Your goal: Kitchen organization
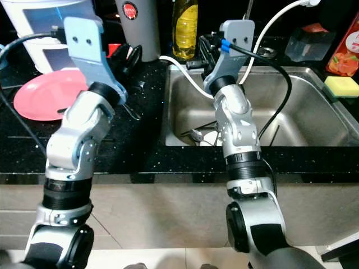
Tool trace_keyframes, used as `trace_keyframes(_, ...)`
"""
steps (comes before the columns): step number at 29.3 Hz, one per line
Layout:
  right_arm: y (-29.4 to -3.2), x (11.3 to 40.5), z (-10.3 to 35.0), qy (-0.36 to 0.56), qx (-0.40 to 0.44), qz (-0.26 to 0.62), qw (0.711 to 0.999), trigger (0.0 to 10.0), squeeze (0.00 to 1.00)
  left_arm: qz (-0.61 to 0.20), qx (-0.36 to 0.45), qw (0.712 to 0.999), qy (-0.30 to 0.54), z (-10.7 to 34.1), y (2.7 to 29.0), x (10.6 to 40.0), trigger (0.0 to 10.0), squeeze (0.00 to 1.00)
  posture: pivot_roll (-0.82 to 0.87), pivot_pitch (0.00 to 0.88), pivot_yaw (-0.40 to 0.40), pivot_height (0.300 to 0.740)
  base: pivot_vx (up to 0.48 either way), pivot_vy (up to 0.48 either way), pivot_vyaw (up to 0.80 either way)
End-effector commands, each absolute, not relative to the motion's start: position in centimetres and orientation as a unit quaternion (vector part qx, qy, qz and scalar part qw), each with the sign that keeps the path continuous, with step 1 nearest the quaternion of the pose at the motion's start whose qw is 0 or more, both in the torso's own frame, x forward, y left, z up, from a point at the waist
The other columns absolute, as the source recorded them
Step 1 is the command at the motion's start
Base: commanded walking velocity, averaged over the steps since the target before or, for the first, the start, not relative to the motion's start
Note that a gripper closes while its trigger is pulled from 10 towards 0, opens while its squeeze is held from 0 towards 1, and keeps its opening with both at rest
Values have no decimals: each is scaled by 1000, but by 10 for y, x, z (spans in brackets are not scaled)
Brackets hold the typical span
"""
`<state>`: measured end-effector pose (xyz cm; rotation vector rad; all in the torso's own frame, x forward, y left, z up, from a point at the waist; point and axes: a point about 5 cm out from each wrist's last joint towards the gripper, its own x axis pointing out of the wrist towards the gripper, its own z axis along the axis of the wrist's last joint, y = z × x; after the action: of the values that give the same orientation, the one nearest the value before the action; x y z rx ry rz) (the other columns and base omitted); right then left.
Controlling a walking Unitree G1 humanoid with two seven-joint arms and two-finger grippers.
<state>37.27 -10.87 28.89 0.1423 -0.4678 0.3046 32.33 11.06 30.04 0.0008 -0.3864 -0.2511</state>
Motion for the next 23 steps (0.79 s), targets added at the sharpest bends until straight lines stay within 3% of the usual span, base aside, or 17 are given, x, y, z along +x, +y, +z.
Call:
trace_keyframes(1, -106, 370, 286, -226, 78, 154, 959, 10000, 0, -121, 11, 973, -196, 303, 108, 321, 10000, 0, 159, 36, -21, 740, 0, 0, 0)
trace_keyframes(5, -105, 368, 279, -223, 77, 161, 958, 10000, 0, -111, 22, 974, -198, 301, 106, 320, 10000, 0, 121, 33, -1, 740, 0, 0, 0)
trace_keyframes(7, -112, 368, 283, -230, 56, 141, 961, 10000, 0, -108, 25, 974, -197, 302, 105, 322, 10000, 0, 42, 0, 31, 740, 0, 0, 0)
trace_keyframes(14, -131, 358, 277, -238, 31, 101, 965, 10000, 0, -98, 42, 976, -191, 298, 116, 328, 10000, 0, 14, 0, 65, 740, 0, 0, 0)
trace_keyframes(20, -125, 355, 265, -226, 28, 103, 968, 10000, 0, -74, 64, 980, -175, 287, 133, 323, 10000, 0, 38, 0, 53, 740, 0, 0, 0)
trace_keyframes(23, -109, 355, 266, -228, 27, 128, 965, 10000, 0, -39, 62, 983, -171, 280, 149, 314, 10000, 0, 53, 0, 14, 740, 0, 0, 0)
